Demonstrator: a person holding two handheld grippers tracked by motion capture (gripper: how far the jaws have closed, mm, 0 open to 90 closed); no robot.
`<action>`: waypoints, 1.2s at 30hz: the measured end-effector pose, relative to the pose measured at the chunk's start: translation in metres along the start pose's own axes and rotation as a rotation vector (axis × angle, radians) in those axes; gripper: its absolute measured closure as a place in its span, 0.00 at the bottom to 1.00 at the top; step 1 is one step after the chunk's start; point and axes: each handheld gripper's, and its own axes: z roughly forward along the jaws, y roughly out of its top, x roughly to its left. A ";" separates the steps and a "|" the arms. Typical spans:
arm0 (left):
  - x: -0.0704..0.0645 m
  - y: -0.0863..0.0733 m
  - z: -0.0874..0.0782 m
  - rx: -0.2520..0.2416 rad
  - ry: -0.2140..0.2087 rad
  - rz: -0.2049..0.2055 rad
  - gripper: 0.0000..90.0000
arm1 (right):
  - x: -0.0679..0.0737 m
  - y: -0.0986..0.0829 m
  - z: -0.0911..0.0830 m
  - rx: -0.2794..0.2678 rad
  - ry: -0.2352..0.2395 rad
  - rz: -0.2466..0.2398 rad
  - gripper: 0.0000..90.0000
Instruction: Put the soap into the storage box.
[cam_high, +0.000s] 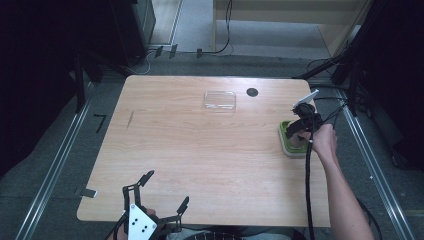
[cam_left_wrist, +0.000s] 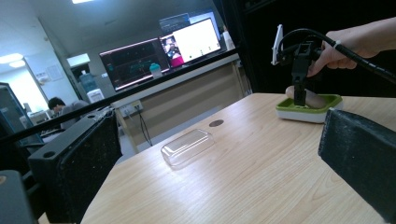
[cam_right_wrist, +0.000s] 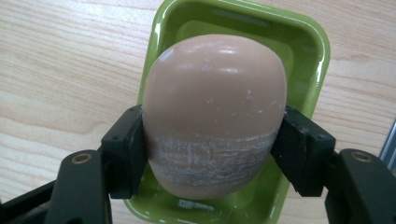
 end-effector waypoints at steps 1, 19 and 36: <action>0.000 0.000 0.000 0.000 0.000 0.000 0.00 | 0.000 0.000 0.001 0.001 -0.003 0.002 0.38; 0.000 0.000 0.000 -0.002 -0.001 -0.002 0.00 | 0.001 0.003 0.009 -0.010 -0.034 0.064 0.37; 0.001 0.000 0.001 0.001 -0.001 -0.003 0.00 | 0.000 0.004 0.018 0.001 -0.031 0.076 0.37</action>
